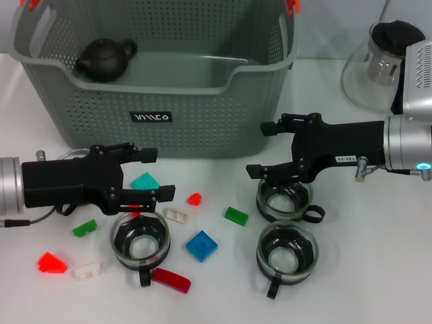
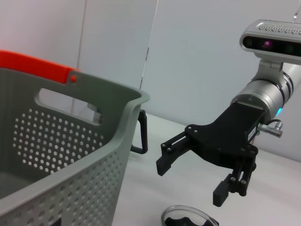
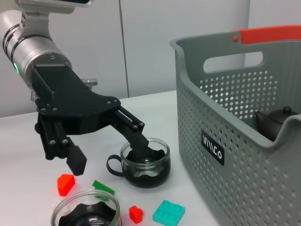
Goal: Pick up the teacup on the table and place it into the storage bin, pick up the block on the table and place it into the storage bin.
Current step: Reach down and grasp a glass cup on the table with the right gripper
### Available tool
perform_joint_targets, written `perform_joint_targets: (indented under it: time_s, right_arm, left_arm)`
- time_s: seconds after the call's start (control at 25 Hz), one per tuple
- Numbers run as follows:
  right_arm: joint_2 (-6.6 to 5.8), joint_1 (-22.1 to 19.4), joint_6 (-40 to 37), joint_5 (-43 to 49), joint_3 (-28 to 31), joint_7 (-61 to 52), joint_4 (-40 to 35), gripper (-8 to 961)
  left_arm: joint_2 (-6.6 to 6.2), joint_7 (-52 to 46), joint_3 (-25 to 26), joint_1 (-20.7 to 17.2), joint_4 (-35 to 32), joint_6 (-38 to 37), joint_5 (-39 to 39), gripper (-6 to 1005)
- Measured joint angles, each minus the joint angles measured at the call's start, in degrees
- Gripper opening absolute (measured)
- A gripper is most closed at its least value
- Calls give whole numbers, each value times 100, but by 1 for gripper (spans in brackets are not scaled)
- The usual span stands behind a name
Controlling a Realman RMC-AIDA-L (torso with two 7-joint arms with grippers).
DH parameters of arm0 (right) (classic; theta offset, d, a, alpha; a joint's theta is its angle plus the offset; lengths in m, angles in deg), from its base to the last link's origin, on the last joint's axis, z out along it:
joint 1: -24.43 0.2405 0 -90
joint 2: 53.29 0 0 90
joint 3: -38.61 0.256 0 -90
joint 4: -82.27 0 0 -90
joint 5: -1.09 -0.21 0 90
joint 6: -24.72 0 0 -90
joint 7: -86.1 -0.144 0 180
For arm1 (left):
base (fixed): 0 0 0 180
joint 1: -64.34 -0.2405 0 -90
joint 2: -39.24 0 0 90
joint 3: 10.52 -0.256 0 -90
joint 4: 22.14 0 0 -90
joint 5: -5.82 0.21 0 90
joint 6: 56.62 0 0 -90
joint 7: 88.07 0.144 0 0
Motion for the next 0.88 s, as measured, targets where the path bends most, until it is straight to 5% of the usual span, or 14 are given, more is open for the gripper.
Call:
perform_joint_targets:
  time_s: [0.64,0.88]
  right_arm:
    - [-12,-26,-45,1,-3,-46,-24,942]
    - [-50,-156,-302,135,-38,-599,-584,941]
  left_arm:
    - [-7,-40,-11,0,-19,-46,43,860]
    - [-21,-12,11,0,-20,-47,43,860]
